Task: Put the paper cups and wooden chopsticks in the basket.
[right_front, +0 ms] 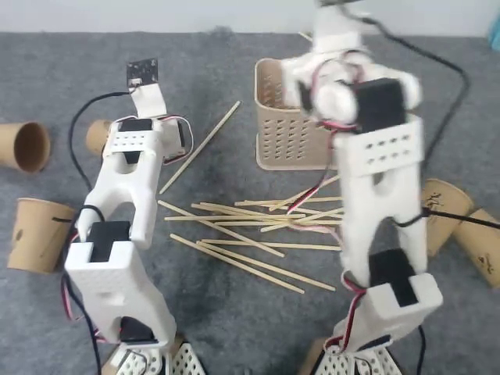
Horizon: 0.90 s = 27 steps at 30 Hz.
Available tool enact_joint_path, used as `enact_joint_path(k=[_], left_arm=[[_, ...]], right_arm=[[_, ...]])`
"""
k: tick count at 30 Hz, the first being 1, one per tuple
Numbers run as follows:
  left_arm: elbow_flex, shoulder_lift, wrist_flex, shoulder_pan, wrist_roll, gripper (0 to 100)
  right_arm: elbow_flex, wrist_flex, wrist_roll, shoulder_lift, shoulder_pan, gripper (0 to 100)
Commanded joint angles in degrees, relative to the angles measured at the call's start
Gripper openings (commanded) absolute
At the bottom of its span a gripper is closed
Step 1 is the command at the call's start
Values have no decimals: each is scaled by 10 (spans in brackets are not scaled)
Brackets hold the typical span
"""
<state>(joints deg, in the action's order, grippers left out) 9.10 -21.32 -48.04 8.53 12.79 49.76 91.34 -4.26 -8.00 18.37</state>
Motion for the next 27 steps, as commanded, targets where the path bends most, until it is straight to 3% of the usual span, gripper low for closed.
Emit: enact_joint_path(k=[1,9,24,27], left_arm=[[-15,7,10,3,-1,16],[-15,7,10,3,-1,16],[-15,6,10,3,-1,16],[-15,6,11,2,-1,16]], right_arm=[[27,23,-3,31,-73,241],[27,58,-3,-41,-174,241],[32,8,-7,-160,-175,239],[32,9,-4,-192,-175,169]])
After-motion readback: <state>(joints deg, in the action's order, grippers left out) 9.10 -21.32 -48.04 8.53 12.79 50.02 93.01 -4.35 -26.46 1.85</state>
